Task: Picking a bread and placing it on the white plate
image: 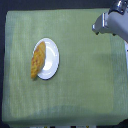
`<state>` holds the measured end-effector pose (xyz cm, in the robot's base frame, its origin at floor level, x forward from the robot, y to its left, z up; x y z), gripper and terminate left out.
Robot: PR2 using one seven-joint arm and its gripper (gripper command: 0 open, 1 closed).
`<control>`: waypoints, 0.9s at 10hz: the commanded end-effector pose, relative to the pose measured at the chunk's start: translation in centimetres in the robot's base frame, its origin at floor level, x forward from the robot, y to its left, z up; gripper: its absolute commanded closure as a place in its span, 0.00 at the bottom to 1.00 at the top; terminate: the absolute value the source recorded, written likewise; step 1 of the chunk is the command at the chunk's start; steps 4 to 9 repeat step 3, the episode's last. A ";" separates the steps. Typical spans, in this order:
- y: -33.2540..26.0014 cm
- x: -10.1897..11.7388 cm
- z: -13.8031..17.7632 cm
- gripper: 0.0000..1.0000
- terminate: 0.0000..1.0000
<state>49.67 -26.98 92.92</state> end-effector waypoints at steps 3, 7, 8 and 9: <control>0.1 0.5 -1.0 0.00 1.00; 0.1 0.5 -1.0 0.00 1.00; 0.1 0.5 -1.0 0.00 1.00; 0.1 0.5 -1.0 0.00 1.00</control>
